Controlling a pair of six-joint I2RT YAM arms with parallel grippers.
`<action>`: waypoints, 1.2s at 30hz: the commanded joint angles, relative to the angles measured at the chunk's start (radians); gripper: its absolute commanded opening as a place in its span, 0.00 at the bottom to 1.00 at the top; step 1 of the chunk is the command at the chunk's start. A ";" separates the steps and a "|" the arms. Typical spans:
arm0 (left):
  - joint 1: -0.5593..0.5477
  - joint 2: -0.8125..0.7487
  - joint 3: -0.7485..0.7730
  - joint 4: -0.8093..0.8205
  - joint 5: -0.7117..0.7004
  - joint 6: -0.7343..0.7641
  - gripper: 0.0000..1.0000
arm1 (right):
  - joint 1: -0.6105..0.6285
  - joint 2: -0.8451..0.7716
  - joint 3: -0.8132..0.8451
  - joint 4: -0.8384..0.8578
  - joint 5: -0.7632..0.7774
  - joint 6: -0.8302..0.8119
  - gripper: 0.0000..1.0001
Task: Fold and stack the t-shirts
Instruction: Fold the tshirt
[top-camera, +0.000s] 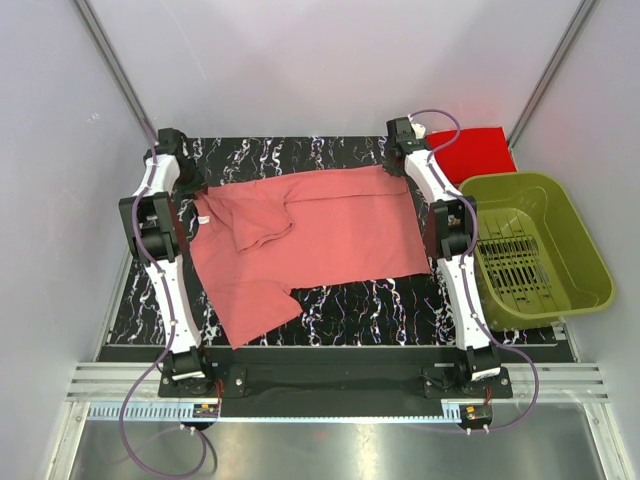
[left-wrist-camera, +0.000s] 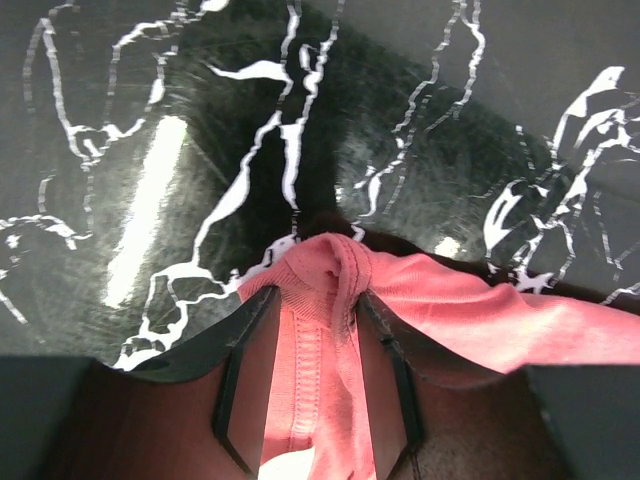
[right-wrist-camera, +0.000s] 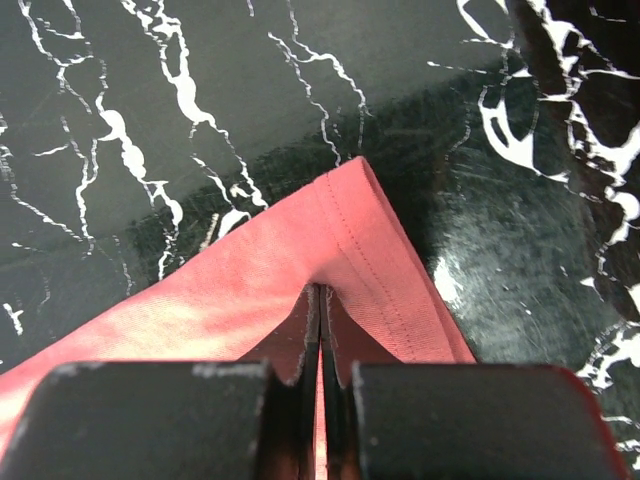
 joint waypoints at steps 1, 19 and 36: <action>0.006 -0.039 0.013 0.027 0.065 -0.011 0.43 | -0.013 -0.038 -0.034 0.014 -0.044 0.000 0.01; -0.002 -0.548 -0.598 0.203 0.235 -0.077 0.56 | 0.073 -0.342 -0.147 0.042 -0.413 -0.095 0.35; -0.060 -0.700 -0.999 0.386 0.356 -0.152 0.49 | 0.335 -0.359 -0.356 0.128 -0.622 -0.040 0.44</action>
